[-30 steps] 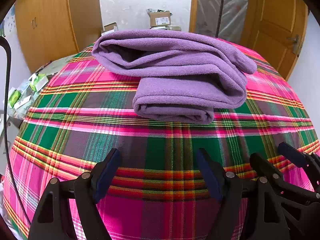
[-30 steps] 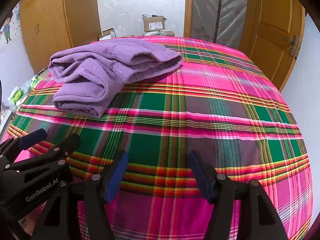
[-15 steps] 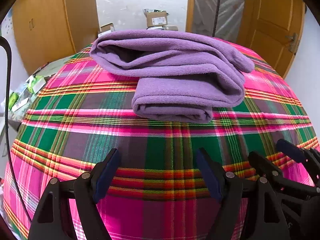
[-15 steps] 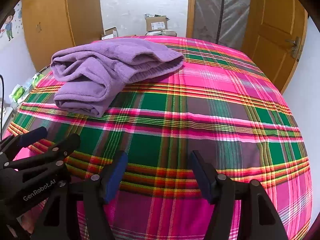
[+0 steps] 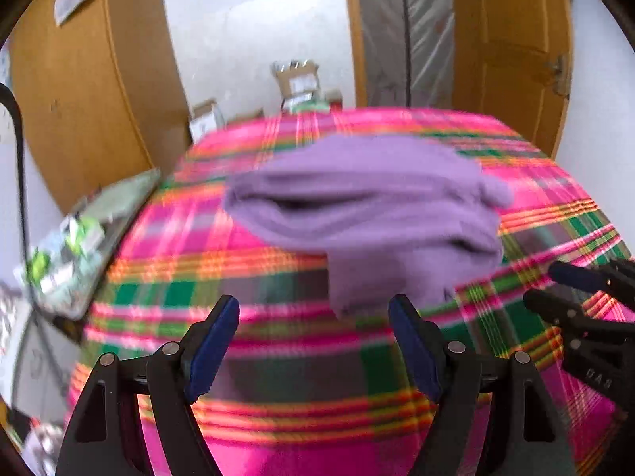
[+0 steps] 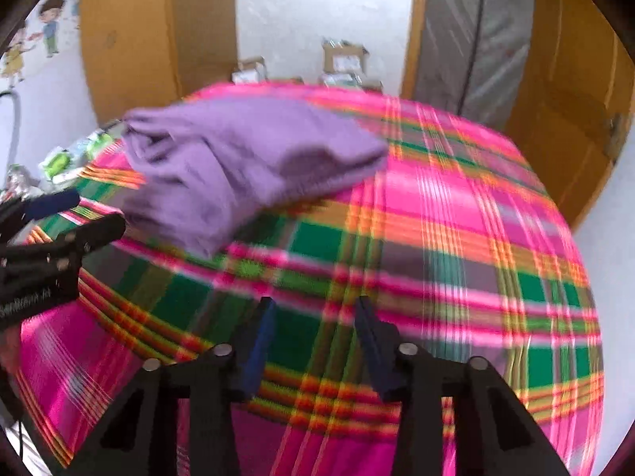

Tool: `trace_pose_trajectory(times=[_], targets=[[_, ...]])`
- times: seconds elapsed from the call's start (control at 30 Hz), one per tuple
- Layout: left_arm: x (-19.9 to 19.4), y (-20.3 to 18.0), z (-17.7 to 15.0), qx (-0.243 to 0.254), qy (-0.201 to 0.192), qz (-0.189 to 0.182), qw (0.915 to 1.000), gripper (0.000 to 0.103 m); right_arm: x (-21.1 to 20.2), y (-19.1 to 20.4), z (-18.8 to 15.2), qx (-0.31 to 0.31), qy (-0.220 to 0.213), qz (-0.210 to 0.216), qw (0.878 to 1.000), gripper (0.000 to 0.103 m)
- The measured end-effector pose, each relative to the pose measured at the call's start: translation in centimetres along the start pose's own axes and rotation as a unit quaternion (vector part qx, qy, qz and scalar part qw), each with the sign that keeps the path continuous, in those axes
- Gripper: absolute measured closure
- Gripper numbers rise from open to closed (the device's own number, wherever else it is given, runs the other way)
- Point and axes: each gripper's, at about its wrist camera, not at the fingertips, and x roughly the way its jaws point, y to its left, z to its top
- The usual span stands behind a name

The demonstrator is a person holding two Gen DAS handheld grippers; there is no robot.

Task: Fold clothes
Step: 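Grasp the lilac garment edge with the left tool while the right tool grasps it too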

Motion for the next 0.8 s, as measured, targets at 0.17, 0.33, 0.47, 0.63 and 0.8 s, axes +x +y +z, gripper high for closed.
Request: trace_pose_trajectory(times=[0.17, 0.33, 0.47, 0.63, 0.8], targets=[[-0.5, 0.3, 2.5, 0.036, -0.027, -0.021, 0.9988, 0.024, -0.5, 0.5, 2.8, -0.032, -0.045, 0.010, 0.998, 0.076], [0.0, 0.1, 4.7, 0.063, -0.042, -0.034, 0.9965, 0.024, 0.3, 0.9, 5.5, -0.057, -0.054, 0.045, 0.996, 0.077], [1.0, -0.1, 6.0, 0.091, -0.045, -0.029, 0.9944, 0.024, 1.6, 1.7, 6.5, -0.090, -0.045, 0.041, 0.994, 0.077], [1.9, 0.0, 6.8, 0.108, -0.044, -0.037, 0.9925, 0.024, 1.9, 1.1, 7.4, -0.084, -0.052, 0.044, 0.994, 0.076], [2.6, -0.6, 6.8, 0.123, -0.049, -0.029, 0.9908, 0.024, 2.6, 1.6, 7.6, -0.113, -0.049, 0.029, 0.992, 0.075]])
